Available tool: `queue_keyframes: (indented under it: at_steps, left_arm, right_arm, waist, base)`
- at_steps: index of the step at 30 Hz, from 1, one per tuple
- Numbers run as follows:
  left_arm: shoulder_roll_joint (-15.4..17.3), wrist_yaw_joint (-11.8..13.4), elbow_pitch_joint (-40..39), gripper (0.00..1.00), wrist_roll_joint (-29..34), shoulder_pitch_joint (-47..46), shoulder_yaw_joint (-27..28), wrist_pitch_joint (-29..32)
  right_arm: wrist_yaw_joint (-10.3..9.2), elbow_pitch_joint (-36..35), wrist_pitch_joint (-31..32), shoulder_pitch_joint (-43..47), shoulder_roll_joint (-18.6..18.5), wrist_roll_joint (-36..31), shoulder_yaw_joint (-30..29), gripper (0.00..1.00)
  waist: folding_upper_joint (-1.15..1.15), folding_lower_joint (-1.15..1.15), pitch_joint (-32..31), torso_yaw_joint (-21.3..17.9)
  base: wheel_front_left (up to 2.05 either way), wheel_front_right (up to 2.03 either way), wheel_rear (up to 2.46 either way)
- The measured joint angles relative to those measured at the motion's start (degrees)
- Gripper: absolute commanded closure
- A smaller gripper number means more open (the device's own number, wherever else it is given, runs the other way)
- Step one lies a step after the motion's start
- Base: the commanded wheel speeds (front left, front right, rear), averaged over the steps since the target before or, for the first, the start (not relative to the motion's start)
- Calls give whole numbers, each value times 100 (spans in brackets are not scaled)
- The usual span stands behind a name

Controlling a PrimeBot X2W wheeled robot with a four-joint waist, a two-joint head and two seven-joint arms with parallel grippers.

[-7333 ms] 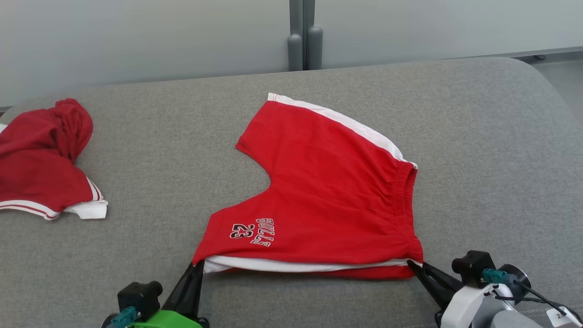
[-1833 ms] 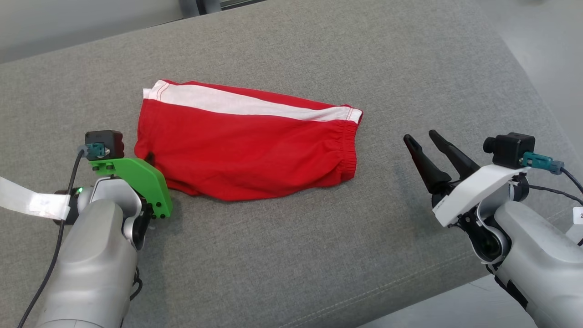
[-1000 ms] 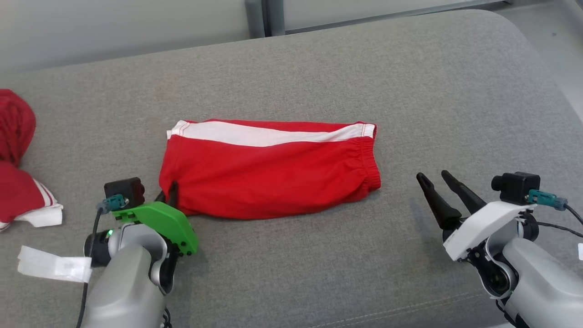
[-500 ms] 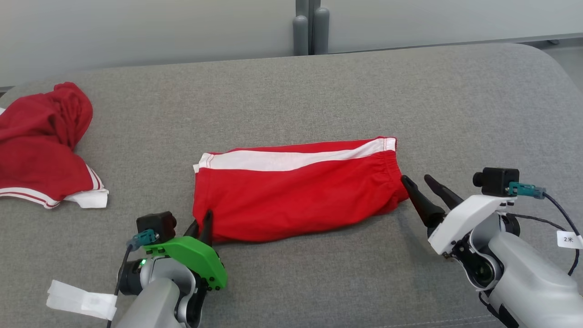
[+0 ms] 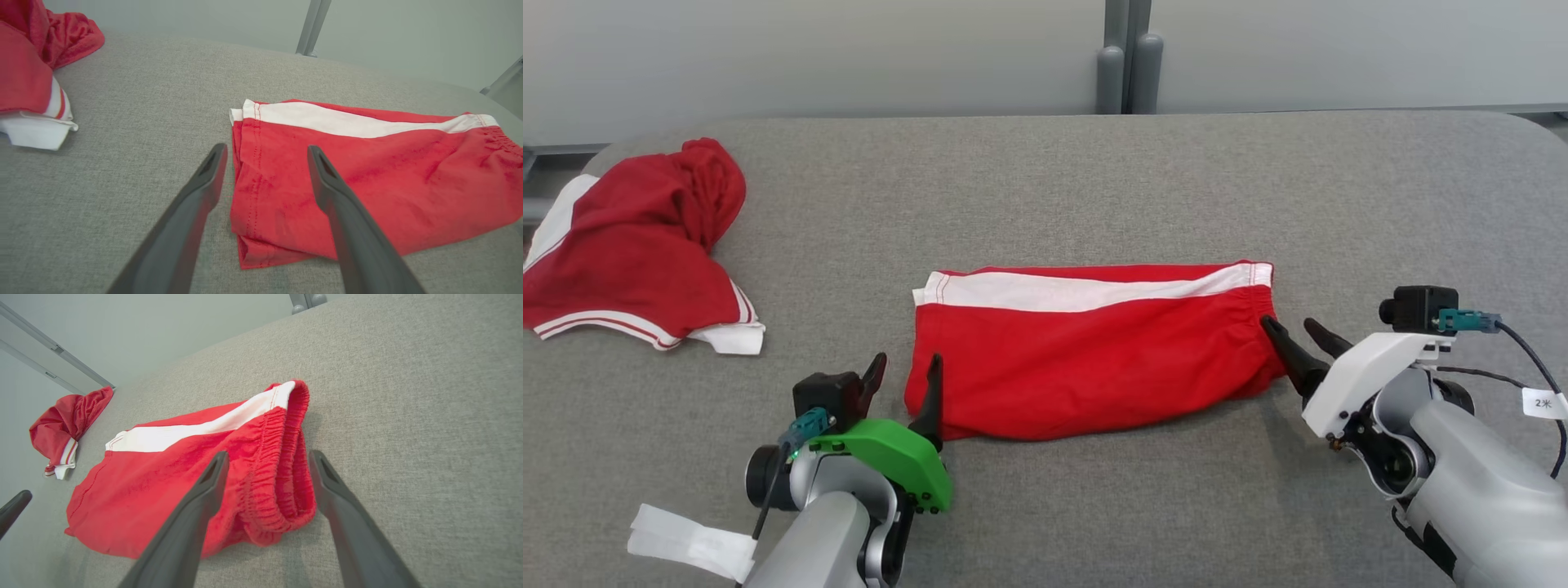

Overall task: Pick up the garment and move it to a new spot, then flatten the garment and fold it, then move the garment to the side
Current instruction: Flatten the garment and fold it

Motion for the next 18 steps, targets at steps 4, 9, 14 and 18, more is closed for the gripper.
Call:
queue_keyframes:
  at_steps: [4, 9, 14, 18]
  left_arm:
    - [5, 55, -246, 0, 186, 5, 56, -18]
    - [9, 63, -508, 0, 455, 81, 65, -48]
    - [22, 110, -713, 0, 490, 322, 165, -48]
    - [26, 112, -915, 0, 534, 474, 269, -49]
  right_arm:
    - [-56, 200, 157, -97, -82, -7, 0, 0]
    - [-112, 437, 355, -109, -146, -5, -1, 0]
    - [-203, 681, 469, -175, -233, 4, -20, 0]
    - [-248, 844, 625, -227, -274, 70, -67, 0]
  waist:
    - [0, 0, -24, 154]
    - [0, 0, -27, 373]
    - [0, 0, 4, 590]
    - [0, 0, 70, 764]
  base:
    - [0, 0, 0]
    - [0, 0, 0]
    - [0, 0, 0]
    - [0, 0, 0]
